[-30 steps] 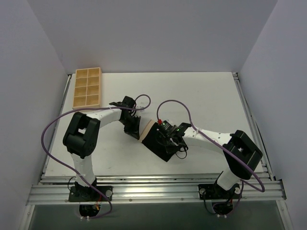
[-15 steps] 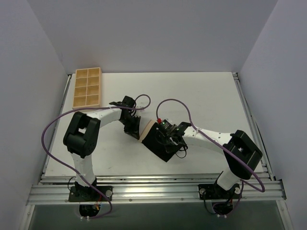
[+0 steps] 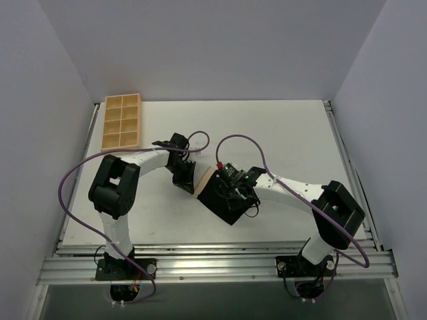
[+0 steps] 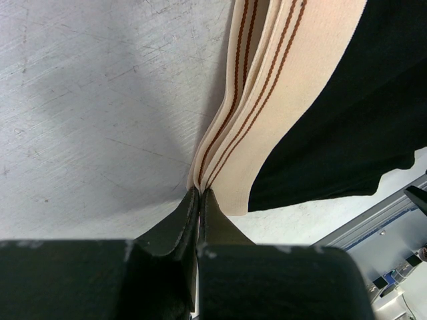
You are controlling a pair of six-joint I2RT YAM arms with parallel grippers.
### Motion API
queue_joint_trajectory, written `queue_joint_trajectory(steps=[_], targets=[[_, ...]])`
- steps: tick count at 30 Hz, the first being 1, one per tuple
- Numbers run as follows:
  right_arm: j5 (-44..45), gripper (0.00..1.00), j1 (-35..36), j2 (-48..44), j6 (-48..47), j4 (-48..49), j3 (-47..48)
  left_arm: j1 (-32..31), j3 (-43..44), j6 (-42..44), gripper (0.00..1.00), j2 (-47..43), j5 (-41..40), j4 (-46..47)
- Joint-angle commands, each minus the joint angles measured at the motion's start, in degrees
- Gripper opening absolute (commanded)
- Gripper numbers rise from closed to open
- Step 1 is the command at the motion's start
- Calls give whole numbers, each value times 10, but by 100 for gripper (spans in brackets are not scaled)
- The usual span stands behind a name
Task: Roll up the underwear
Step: Fold the underwear
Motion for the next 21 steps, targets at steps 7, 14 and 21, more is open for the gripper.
queue_joint_trajectory(steps=[7,14,21], targets=[[4,22,-5,33,-10,6,-34,5,7,13,2,22,-23,-14],[31,18,-10,41,-16,6,-39,4,5,14,2,21,-24,-14],[40,0,-13,22,-16,-8,-33,4,4,14,2,23,-25,-13]])
